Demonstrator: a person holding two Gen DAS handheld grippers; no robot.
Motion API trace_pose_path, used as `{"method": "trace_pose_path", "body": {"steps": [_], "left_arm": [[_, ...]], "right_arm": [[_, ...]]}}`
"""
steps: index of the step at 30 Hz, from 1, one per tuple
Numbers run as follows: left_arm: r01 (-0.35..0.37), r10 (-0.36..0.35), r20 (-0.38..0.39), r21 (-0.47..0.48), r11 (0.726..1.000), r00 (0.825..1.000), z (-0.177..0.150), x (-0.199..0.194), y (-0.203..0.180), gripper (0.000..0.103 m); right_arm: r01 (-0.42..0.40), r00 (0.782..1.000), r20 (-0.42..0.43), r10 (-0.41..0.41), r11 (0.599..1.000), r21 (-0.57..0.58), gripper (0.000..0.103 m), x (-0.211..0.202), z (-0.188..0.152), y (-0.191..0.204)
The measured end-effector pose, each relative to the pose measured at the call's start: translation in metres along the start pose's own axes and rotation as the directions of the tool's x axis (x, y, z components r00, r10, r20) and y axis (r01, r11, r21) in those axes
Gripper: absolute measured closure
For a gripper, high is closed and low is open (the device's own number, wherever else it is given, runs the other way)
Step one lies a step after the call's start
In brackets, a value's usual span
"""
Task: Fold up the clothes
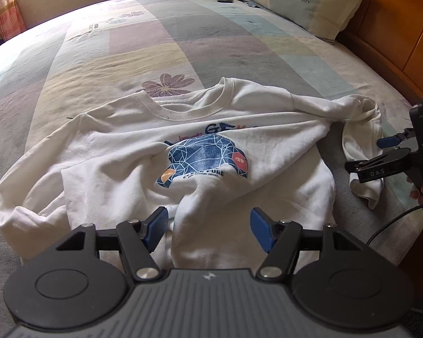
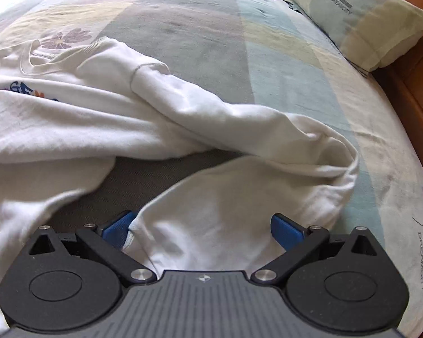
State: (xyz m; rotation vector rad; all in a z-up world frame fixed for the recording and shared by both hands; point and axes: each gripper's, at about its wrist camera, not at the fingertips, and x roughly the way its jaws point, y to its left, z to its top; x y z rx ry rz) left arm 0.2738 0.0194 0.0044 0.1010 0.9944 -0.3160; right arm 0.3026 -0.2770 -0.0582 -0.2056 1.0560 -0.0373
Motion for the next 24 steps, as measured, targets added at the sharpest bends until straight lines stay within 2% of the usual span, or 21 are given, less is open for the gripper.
{"method": "trace_pose_path", "body": {"steps": [7,10,15,19,21,24], "left_arm": [[0.032,-0.032,-0.003,0.033,0.999,0.999,0.013,0.012,-0.017,0.037],[0.047,-0.046,-0.010,0.063,0.997,0.999,0.017,0.017,-0.029,0.031],[0.047,-0.045,-0.029,0.076,0.996,0.999,0.018,0.021,-0.037,0.030],[0.040,-0.037,-0.039,0.070,0.997,0.999,0.018,0.023,-0.039,0.030],[0.042,-0.039,-0.031,0.078,0.996,0.999,0.021,0.020,-0.041,0.030],[0.045,-0.043,-0.020,0.089,0.995,0.999,0.024,0.015,-0.045,0.030]], "right_arm": [[0.153,0.983,-0.121,-0.136,0.978,0.144,0.000,-0.011,-0.066,-0.089],[0.127,0.988,-0.113,-0.104,0.969,0.214,0.000,-0.014,-0.082,-0.109],[0.071,0.997,-0.052,-0.056,0.932,0.356,0.000,-0.013,-0.100,-0.119],[0.071,0.996,0.024,-0.085,0.935,0.347,0.000,-0.018,-0.114,-0.110],[0.067,0.997,0.003,-0.072,0.939,0.339,0.000,-0.018,-0.110,-0.112],[0.097,0.995,-0.011,-0.099,0.937,0.335,0.000,-0.024,-0.099,-0.110]]}}
